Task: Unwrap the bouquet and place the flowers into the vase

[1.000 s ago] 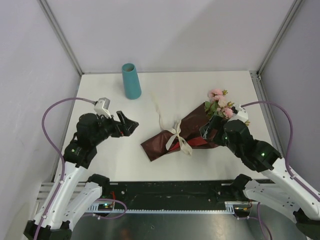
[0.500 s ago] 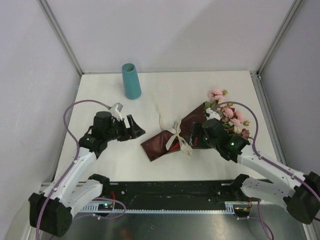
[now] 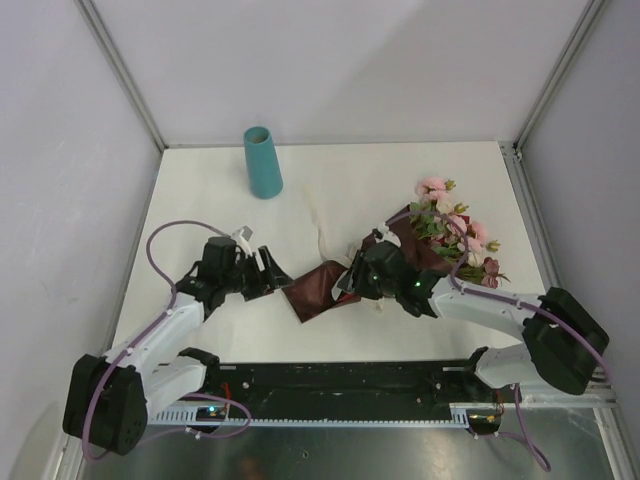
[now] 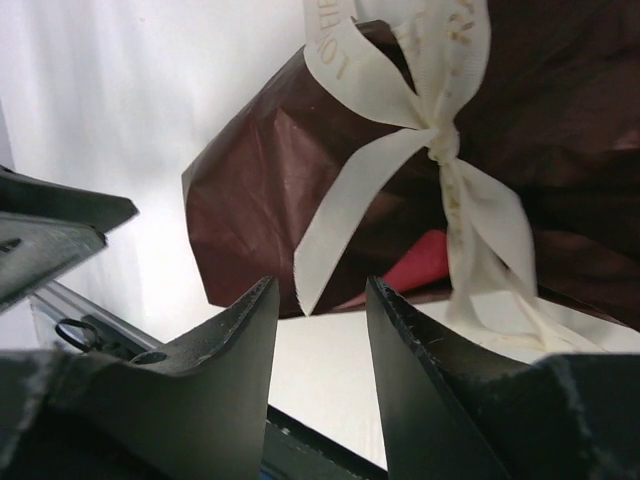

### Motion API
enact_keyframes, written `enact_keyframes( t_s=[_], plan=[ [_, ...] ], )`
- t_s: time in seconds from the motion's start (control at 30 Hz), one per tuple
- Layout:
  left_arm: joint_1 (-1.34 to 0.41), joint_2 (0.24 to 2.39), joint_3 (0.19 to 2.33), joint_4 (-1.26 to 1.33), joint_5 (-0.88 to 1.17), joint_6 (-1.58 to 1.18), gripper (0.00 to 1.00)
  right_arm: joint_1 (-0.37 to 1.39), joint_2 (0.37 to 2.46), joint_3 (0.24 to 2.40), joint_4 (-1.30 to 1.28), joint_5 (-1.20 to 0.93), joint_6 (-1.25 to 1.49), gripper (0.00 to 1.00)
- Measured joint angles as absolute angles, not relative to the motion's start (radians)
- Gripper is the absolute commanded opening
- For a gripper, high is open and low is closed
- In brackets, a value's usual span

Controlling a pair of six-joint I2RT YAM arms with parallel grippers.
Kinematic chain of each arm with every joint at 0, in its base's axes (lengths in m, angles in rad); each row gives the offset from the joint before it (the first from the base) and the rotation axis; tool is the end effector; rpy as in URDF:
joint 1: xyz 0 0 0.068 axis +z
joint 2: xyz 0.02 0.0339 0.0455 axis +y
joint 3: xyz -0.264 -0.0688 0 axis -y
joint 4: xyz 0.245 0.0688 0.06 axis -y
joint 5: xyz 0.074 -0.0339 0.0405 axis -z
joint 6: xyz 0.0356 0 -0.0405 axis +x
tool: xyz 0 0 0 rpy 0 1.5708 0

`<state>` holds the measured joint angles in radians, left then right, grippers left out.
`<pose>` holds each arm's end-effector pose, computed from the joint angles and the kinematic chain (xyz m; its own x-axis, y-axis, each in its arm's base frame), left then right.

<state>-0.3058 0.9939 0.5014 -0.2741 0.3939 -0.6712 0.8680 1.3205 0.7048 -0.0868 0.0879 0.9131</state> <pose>0.1840 -0.0724 0.1977 -0.8549 -0.3324 -0.3984 0.0127 0.7543 -0.6564 0.1787 0.2061 0.2060 -0.8226 0.2486 -0.5114 -0.1077 0.8150 0.5693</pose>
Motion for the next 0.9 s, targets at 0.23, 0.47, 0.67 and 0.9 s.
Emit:
enact_keyframes(
  t_s=[0.23, 0.47, 0.67, 0.9],
  plan=[
    [-0.307, 1.044, 0.410, -0.131, 0.456, -0.764, 0.73, 0.894, 1.422, 0.705, 0.031, 0.105, 1.030, 0.40],
    [-0.308, 1.072, 0.374, -0.070, 0.476, -0.806, 0.71, 0.906, 1.442, 0.705, 0.042, 0.174, 1.083, 0.35],
    [-0.308, 1.070, 0.374, -0.025, 0.495, -0.828, 0.69, 0.907, 1.446, 0.705, 0.040, 0.218, 1.113, 0.21],
    [-0.313, 1.036, 0.374, 0.011, 0.504, -0.850, 0.66, 0.907, 1.459, 0.705, 0.046, 0.223, 1.132, 0.00]
  ],
)
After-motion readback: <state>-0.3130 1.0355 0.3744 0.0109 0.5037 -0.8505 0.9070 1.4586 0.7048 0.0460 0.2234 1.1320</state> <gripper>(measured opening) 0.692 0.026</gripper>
